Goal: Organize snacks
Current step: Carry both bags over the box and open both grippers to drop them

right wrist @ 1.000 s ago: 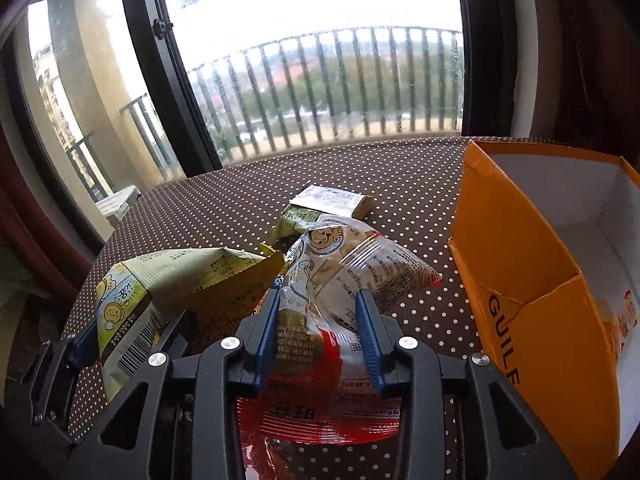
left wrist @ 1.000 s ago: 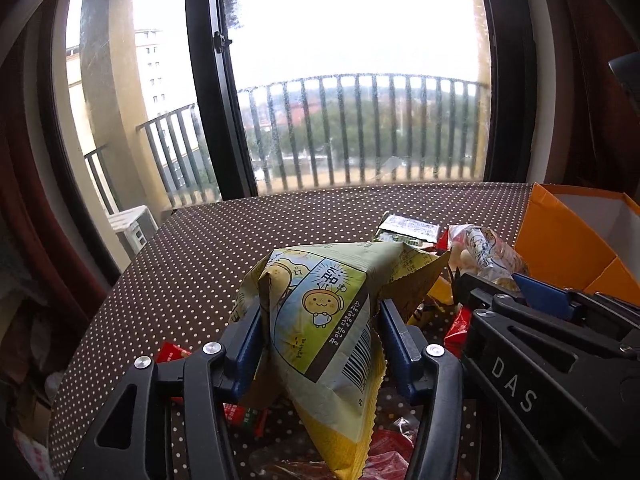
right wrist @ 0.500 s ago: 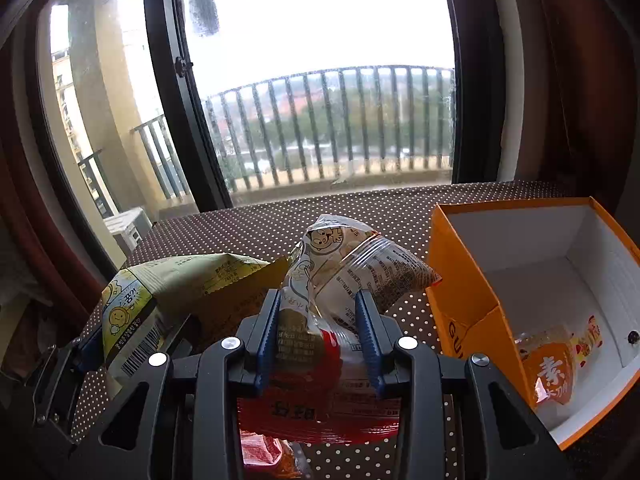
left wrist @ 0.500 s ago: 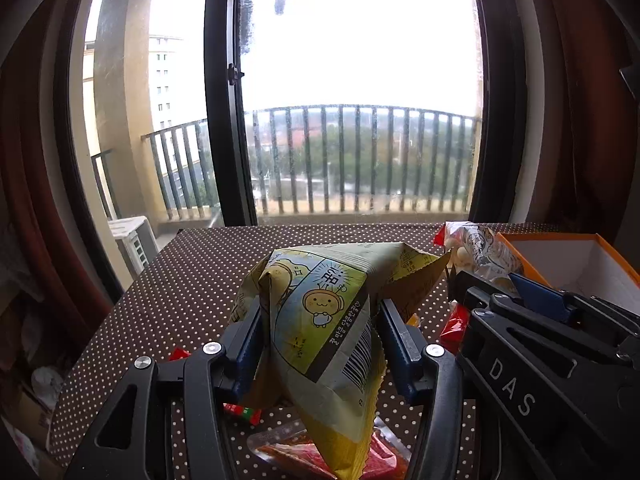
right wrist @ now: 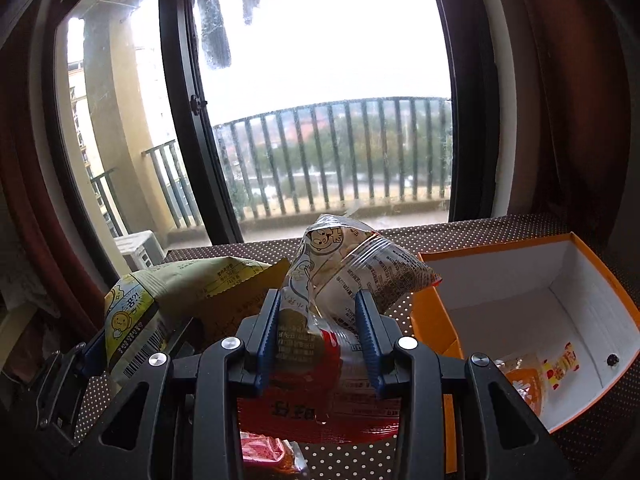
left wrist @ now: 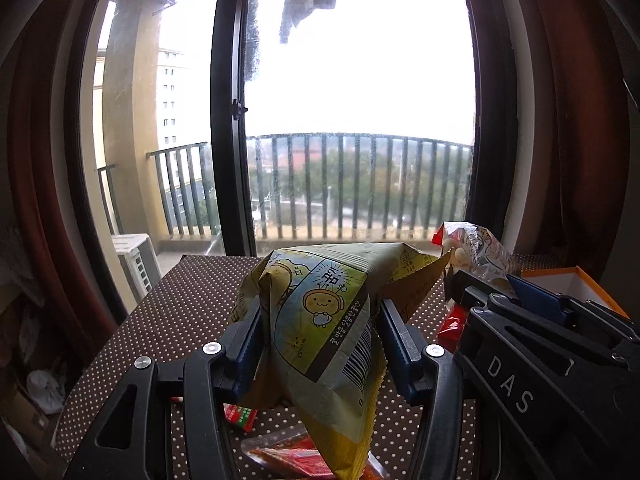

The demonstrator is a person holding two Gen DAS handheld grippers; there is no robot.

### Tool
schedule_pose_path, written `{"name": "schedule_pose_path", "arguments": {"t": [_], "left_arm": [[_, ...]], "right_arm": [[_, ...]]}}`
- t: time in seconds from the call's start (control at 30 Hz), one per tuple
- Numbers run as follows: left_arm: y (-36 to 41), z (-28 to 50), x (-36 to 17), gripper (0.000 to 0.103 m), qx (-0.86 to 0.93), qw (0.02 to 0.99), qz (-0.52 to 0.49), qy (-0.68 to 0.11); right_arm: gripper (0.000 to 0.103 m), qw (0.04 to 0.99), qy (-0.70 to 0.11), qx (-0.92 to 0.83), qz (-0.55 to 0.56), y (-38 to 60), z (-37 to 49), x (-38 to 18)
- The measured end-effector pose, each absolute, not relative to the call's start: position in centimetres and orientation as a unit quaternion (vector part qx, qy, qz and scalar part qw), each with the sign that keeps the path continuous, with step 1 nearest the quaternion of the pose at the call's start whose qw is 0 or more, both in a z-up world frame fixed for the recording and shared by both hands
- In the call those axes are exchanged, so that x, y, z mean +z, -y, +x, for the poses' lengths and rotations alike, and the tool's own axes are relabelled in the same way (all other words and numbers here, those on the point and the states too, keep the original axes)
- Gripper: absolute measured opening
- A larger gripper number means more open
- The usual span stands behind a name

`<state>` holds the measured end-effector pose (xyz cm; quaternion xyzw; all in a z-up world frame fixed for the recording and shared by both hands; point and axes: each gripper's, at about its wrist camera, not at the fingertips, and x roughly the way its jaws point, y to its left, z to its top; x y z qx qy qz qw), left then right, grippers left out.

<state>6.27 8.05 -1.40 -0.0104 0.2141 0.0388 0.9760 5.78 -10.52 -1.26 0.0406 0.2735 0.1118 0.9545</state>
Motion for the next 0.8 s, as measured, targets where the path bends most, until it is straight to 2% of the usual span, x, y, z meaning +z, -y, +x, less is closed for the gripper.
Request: {"name": "schedule_pose_path", "arguments": {"t": [0.8], "left_arm": [[-4.2, 9.2, -0.4, 0.055, -0.017, 0.98, 0.011, -0.197]], "right_arm": [[0.04, 0.964, -0.25, 0.068, 0.055, 16.5, 6.1, 0.4]]}}
